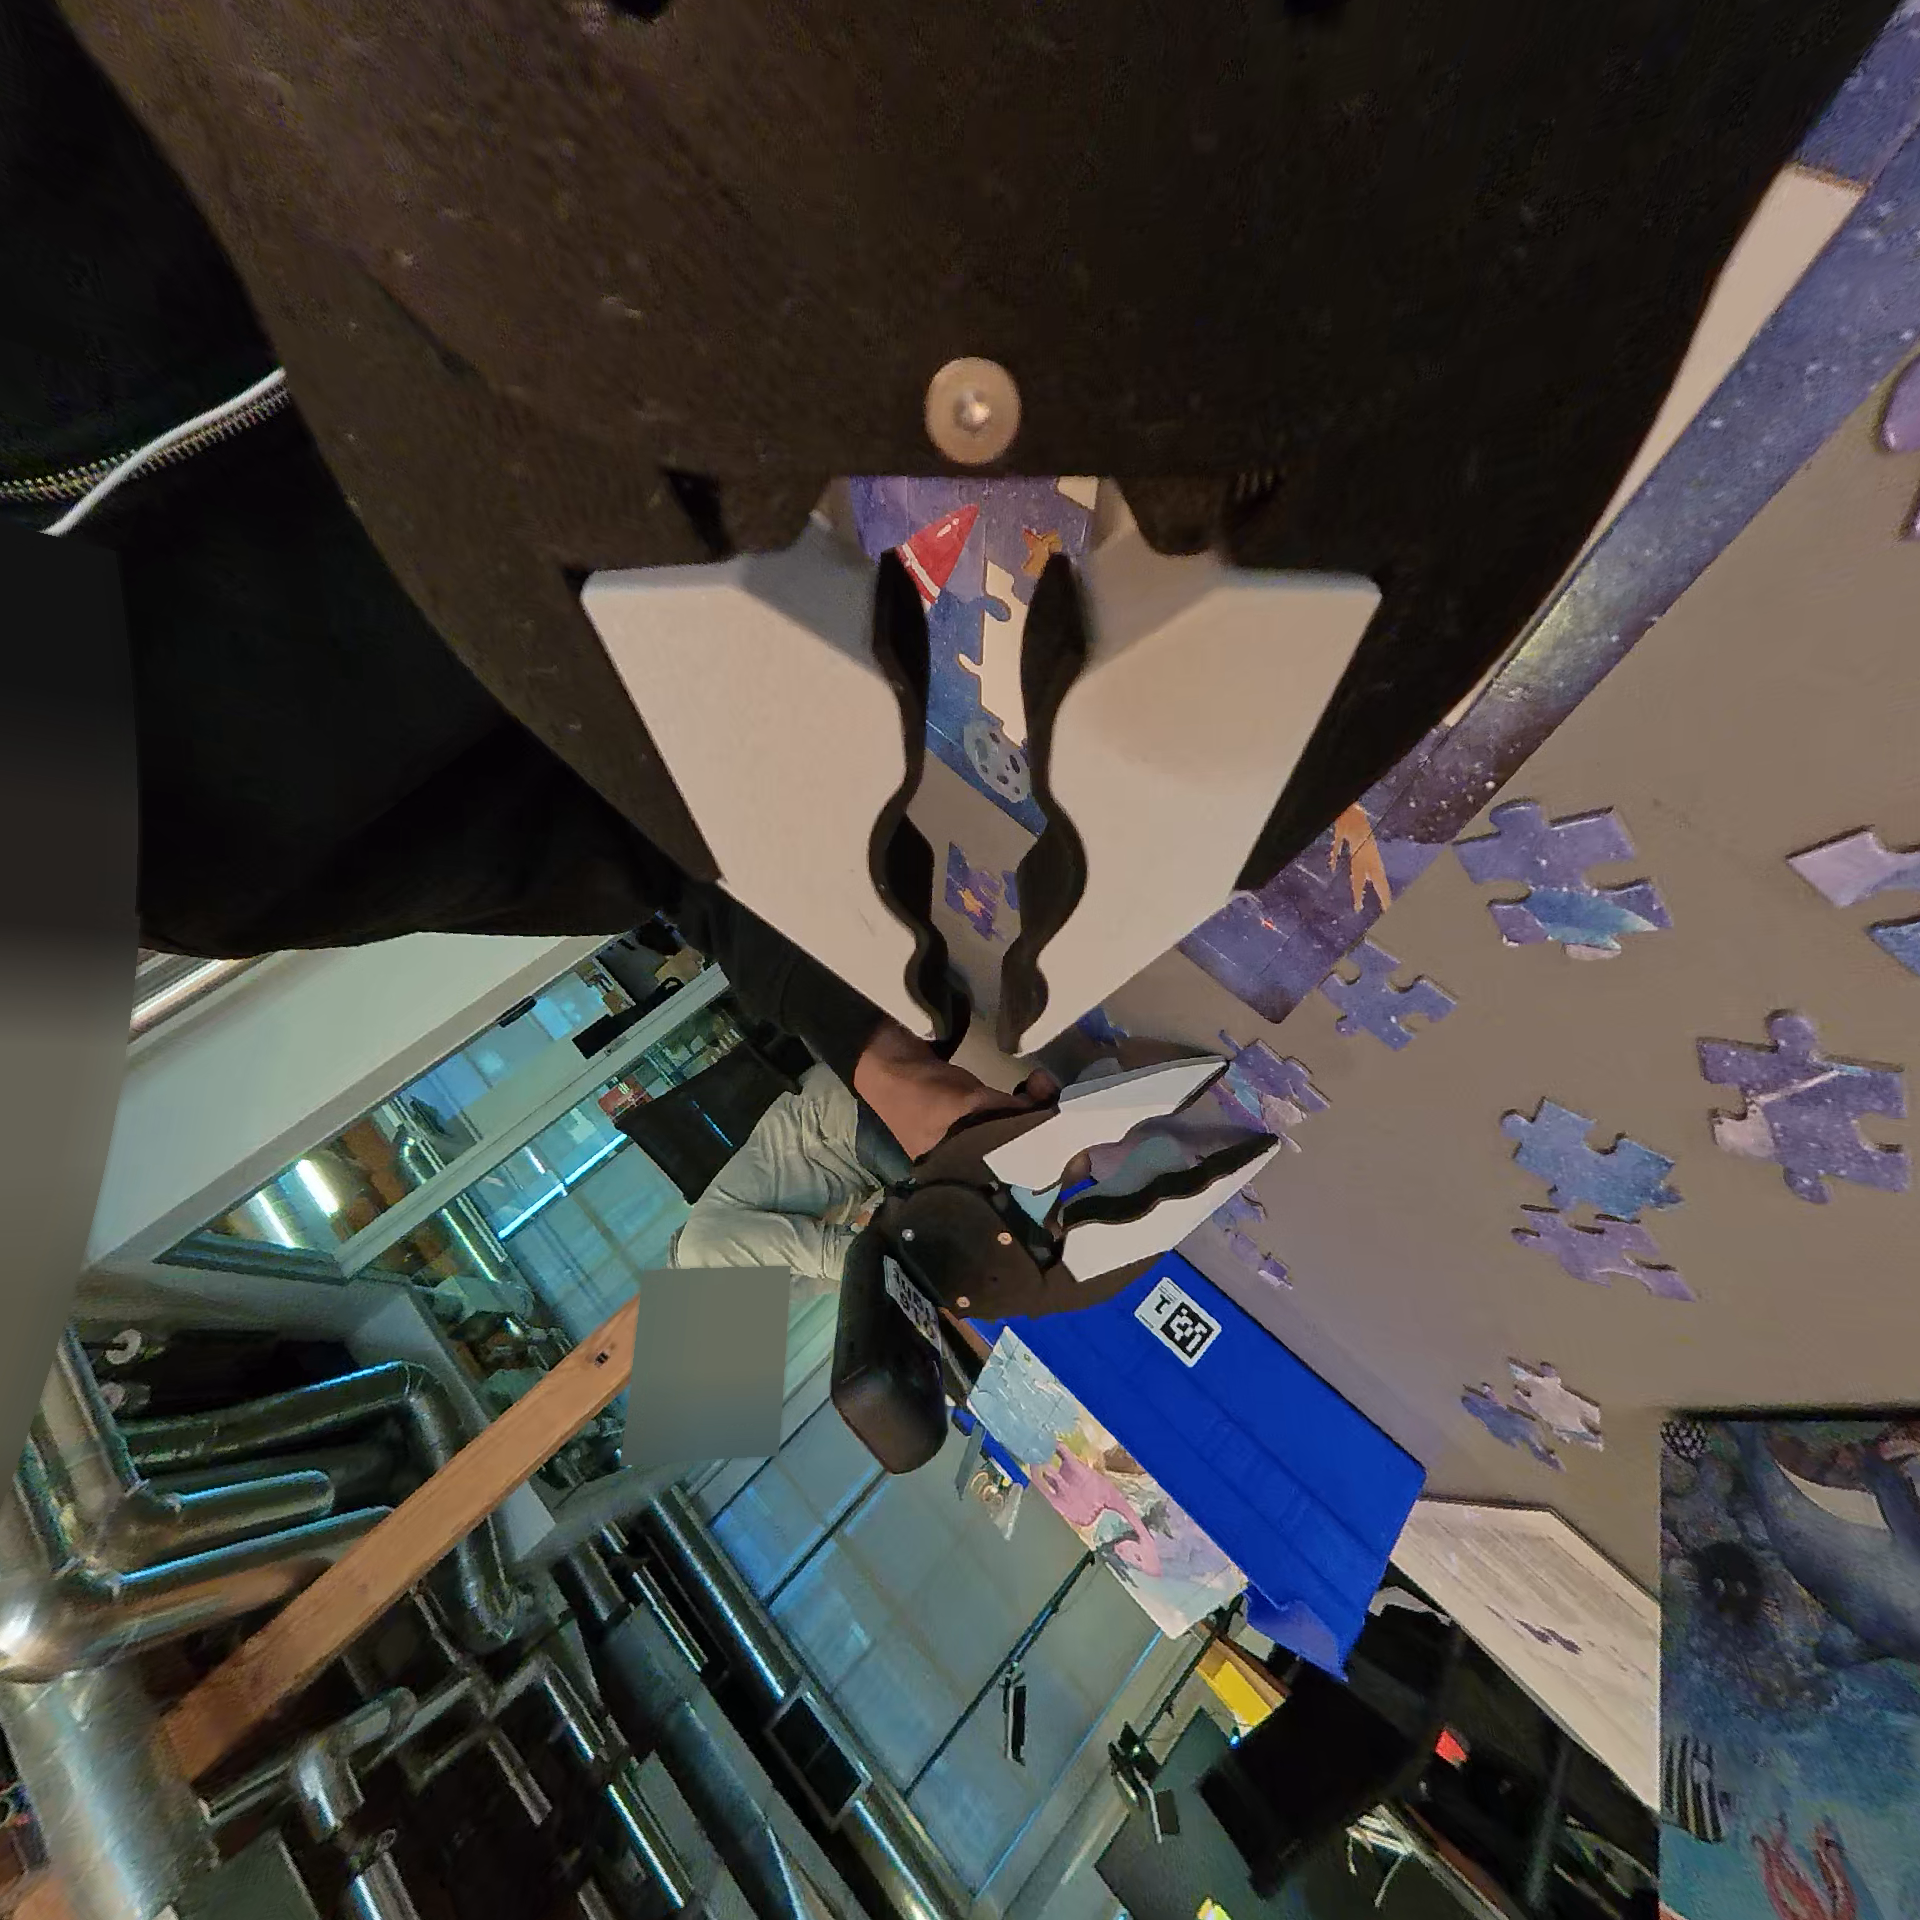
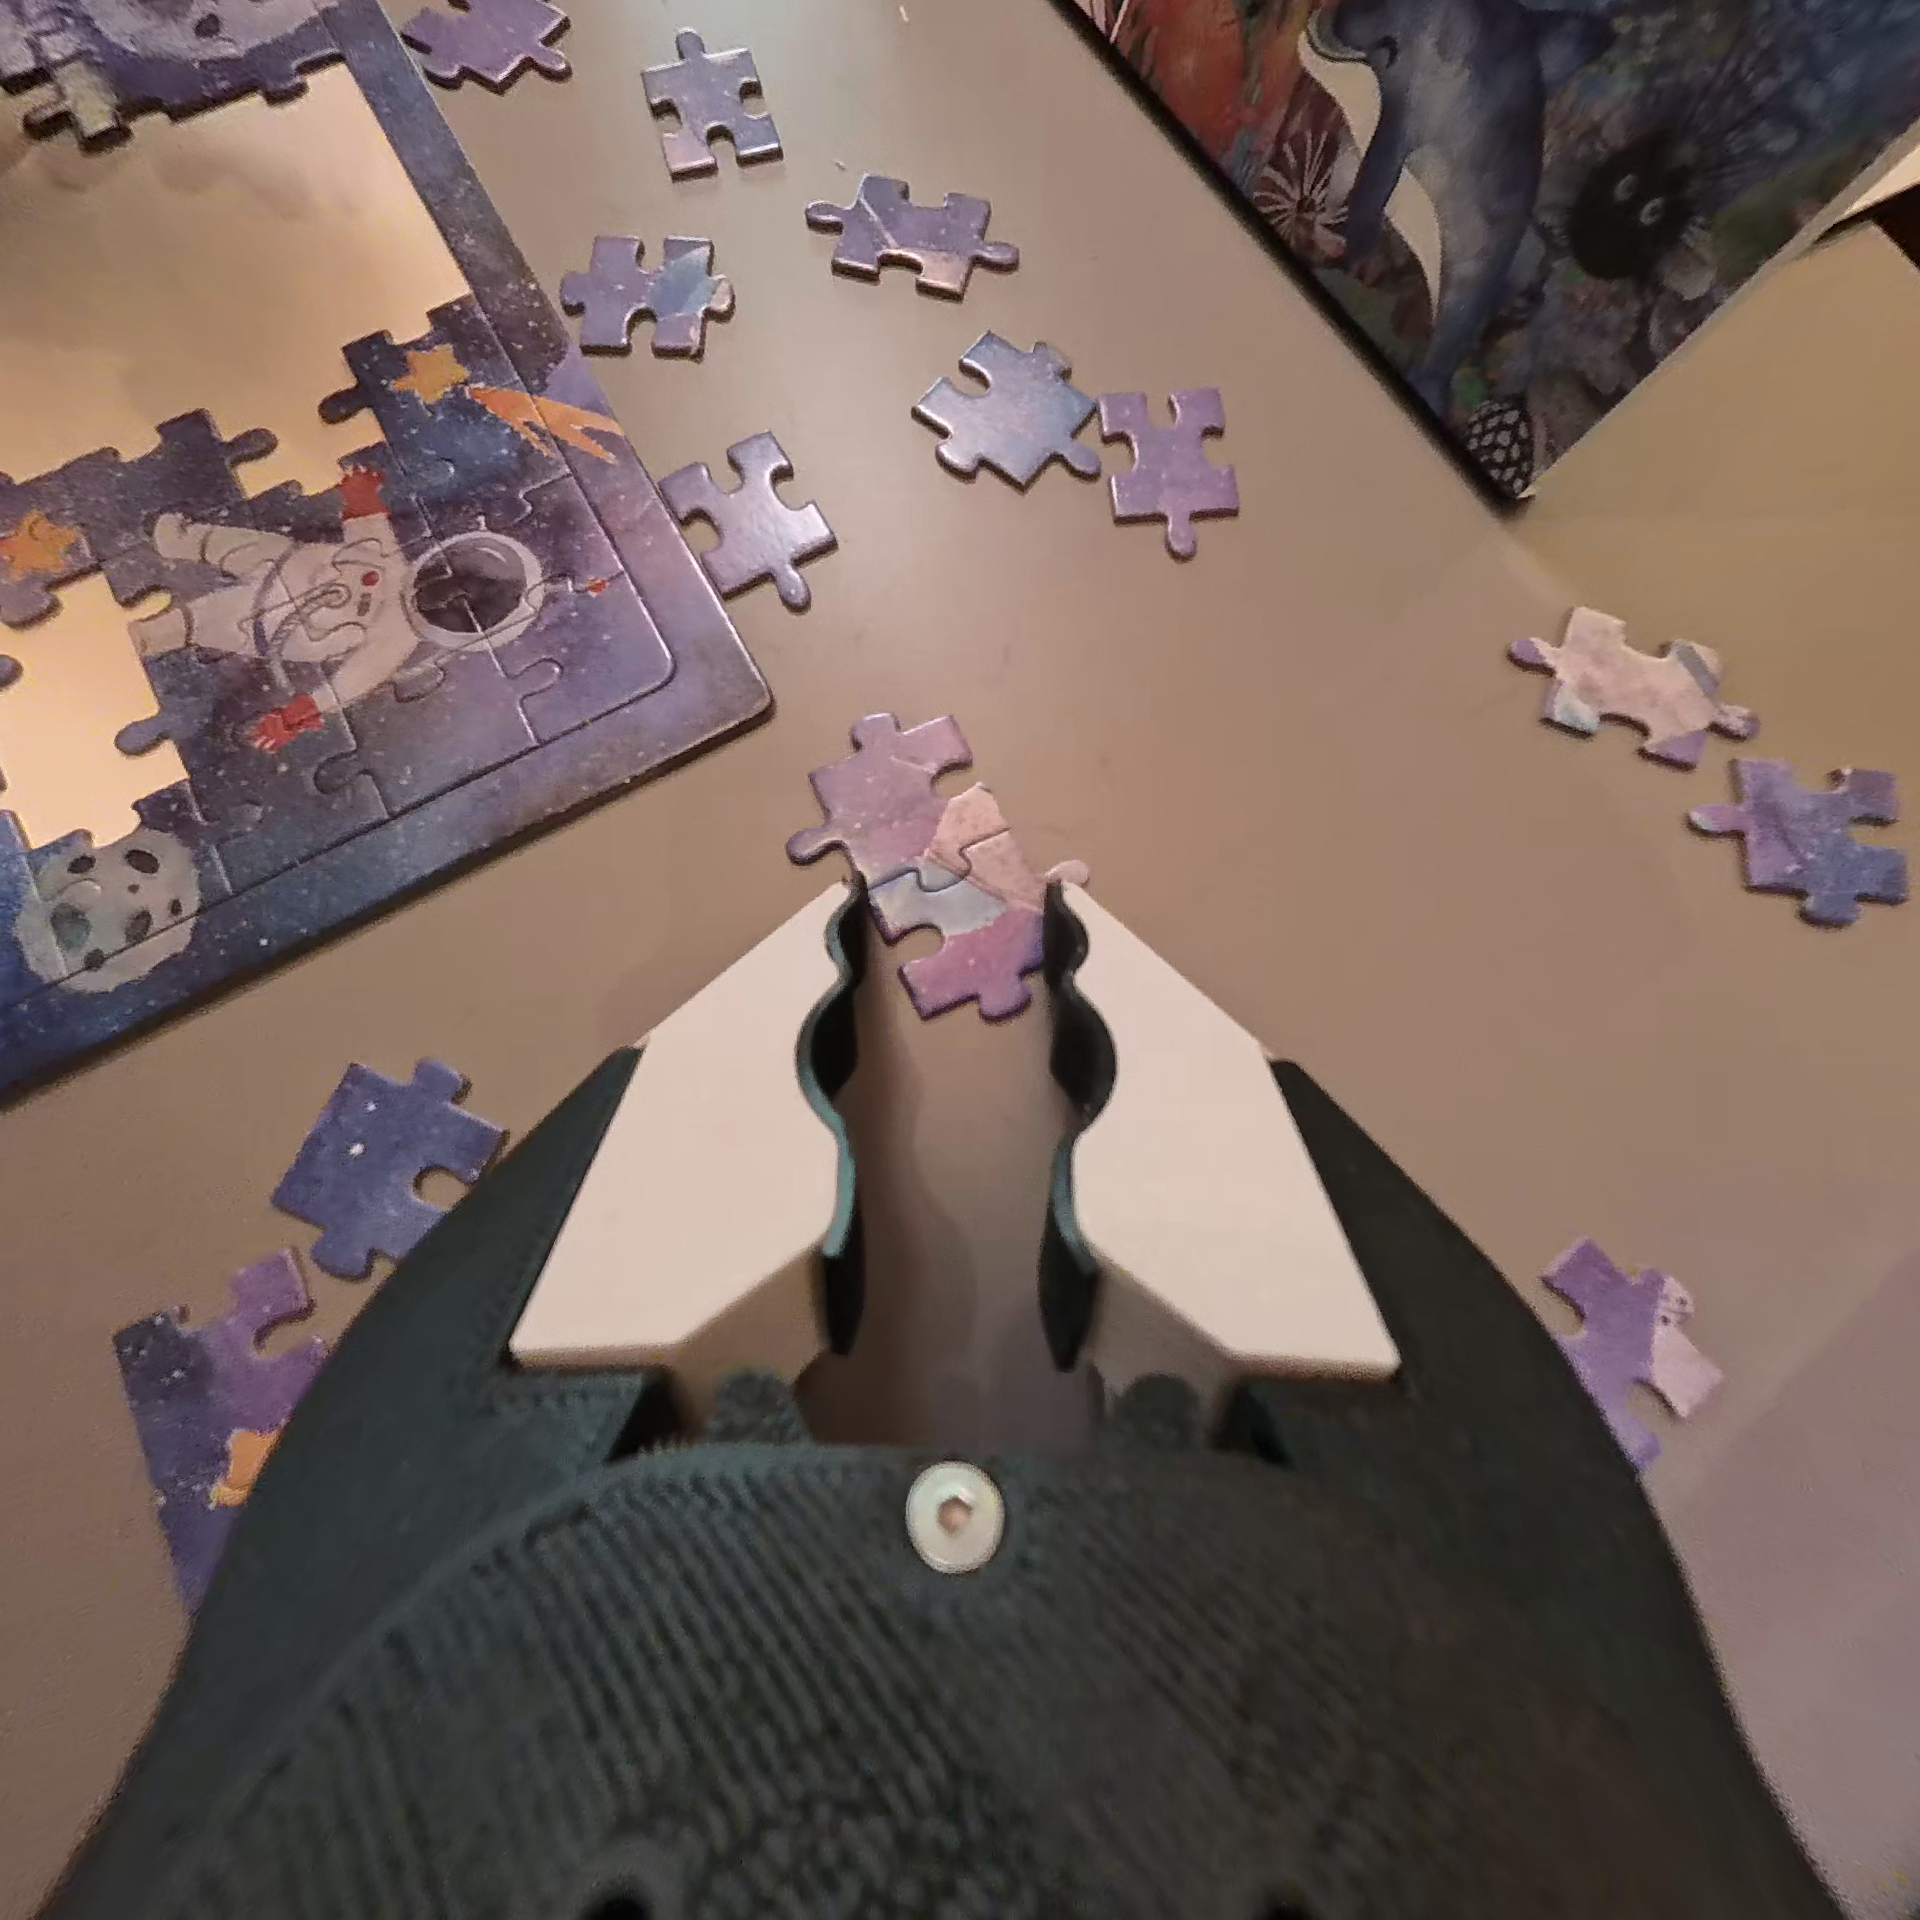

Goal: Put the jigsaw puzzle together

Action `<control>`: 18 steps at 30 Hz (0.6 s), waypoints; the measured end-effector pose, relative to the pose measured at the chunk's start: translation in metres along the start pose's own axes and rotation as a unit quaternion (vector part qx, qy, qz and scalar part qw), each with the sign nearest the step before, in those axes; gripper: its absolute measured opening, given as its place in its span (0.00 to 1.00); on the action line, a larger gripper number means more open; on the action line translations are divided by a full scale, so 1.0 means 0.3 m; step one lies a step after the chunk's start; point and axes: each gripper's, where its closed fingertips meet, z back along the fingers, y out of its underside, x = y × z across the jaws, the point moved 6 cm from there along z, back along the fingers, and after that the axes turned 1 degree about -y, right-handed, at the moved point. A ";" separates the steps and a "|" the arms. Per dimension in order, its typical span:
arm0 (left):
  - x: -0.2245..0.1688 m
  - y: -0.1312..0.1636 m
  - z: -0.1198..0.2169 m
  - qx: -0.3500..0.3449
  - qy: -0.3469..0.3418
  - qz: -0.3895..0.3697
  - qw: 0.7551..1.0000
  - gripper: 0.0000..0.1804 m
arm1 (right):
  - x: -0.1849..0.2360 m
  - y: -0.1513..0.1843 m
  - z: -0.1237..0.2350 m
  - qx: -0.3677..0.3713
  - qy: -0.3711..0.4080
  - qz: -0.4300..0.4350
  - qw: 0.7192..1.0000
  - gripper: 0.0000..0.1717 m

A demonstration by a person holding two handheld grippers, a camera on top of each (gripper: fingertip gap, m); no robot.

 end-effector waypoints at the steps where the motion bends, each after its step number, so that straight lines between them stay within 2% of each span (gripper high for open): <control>1: 0.001 0.002 0.000 0.001 0.001 0.002 1.000 0.03 | 0.001 -0.001 0.000 0.002 0.003 0.002 1.000 0.19; 5: 0.005 0.004 -0.001 0.001 0.006 0.011 1.000 0.04 | 0.007 -0.004 0.001 0.002 0.011 0.011 1.000 0.18; 6: 0.004 0.003 0.000 0.001 0.006 0.011 1.000 0.04 | 0.013 -0.007 0.003 -0.001 0.008 0.017 1.000 0.03; 8: 0.003 0.002 0.001 0.000 0.006 0.010 1.000 0.04 | 0.020 -0.013 0.005 -0.008 0.011 0.025 1.000 0.00; 10: 0.001 0.001 0.001 0.000 0.006 0.009 1.000 0.04 | 0.022 -0.006 -0.001 0.009 0.012 0.025 1.000 0.06; 15: -0.004 -0.001 0.001 -0.001 0.009 0.009 1.000 0.04 | -0.019 -0.015 0.026 -0.022 0.050 -0.005 0.998 0.11; 18: -0.008 0.001 -0.003 0.001 0.010 0.007 1.000 0.04 | -0.085 -0.026 0.039 -0.055 0.094 -0.084 0.991 0.28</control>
